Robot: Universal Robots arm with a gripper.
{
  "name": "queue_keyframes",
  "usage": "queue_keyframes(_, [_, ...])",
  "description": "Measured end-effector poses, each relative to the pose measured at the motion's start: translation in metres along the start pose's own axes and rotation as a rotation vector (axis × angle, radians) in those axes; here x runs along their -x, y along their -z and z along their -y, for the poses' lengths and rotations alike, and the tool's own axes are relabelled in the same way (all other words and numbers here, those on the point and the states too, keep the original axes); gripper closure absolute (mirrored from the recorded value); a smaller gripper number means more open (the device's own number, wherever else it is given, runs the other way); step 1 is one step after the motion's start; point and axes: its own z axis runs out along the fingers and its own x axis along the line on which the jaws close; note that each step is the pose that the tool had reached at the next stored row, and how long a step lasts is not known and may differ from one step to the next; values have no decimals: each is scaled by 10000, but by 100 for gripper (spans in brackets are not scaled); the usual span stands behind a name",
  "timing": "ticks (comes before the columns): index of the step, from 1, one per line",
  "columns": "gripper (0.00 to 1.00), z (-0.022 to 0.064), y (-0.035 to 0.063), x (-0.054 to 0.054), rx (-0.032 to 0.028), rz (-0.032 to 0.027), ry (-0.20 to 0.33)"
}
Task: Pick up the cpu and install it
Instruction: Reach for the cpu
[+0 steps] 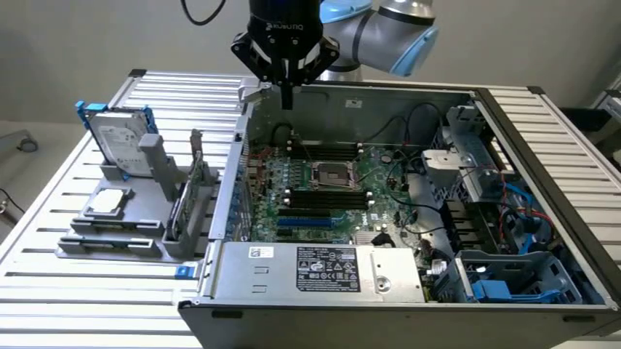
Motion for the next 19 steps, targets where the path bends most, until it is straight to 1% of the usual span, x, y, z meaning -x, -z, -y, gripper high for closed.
queue_keyframes(10, [89, 0, 0, -1, 0, 0, 0])
queue_keyframes(13, [89, 2, 0, -19, 0, 0, 1])
queue_keyframes(15, [89, 5, 1, -67, -1, 0, 1])
queue_keyframes(19, [89, 19, 3, -248, 0, 0, 3])
